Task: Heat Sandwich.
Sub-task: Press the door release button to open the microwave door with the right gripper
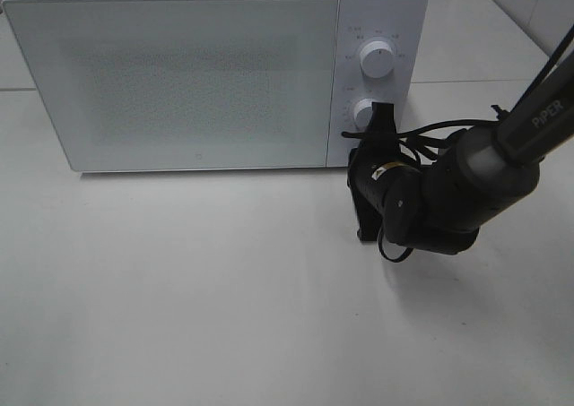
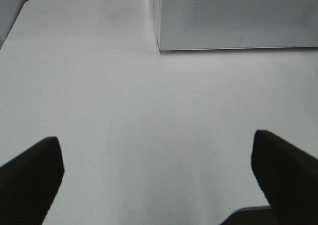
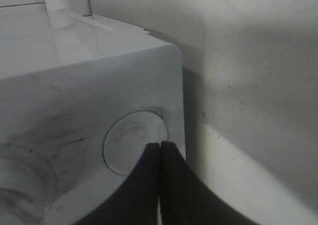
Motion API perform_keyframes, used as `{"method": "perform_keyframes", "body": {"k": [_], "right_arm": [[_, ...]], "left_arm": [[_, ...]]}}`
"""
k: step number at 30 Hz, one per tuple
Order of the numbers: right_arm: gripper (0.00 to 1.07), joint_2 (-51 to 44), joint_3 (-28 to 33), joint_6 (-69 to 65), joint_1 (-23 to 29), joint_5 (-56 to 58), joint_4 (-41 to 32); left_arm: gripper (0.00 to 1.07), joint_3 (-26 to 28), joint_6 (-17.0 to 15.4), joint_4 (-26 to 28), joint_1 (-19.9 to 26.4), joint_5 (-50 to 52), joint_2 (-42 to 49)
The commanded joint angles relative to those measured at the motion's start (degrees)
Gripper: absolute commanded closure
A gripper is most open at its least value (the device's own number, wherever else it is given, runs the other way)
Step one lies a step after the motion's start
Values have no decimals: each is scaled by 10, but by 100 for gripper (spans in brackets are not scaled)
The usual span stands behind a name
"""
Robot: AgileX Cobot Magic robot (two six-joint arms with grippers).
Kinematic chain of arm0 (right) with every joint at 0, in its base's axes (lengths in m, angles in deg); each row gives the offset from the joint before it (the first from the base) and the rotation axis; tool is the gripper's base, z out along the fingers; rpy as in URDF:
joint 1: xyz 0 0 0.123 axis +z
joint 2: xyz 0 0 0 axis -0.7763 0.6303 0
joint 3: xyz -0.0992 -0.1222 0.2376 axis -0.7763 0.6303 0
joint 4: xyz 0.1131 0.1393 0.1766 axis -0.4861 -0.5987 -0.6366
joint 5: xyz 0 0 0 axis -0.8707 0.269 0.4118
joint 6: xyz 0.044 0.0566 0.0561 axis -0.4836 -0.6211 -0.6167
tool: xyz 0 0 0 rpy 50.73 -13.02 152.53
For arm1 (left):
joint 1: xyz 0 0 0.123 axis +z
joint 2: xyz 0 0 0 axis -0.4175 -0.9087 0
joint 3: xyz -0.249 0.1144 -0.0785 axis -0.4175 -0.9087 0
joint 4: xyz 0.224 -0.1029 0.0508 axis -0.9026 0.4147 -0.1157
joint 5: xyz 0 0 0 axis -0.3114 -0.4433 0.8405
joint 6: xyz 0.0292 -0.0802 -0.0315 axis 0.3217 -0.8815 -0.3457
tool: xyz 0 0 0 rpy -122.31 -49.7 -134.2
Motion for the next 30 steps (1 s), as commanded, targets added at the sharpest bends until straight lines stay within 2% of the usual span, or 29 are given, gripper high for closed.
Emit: {"method": "perform_keyframes", "body": {"k": [1, 26, 30], "right_arm": [[107, -1, -6, 7, -9, -13, -2], [107, -1, -14, 5, -17, -52, 17], [107, -1, -25, 10, -31, -54, 18]], "left_arm": [[10, -1, -5, 4, 2, 2, 3], [10, -1, -5, 4, 2, 2, 3], [10, -1, -5, 4, 2, 2, 3]]}}
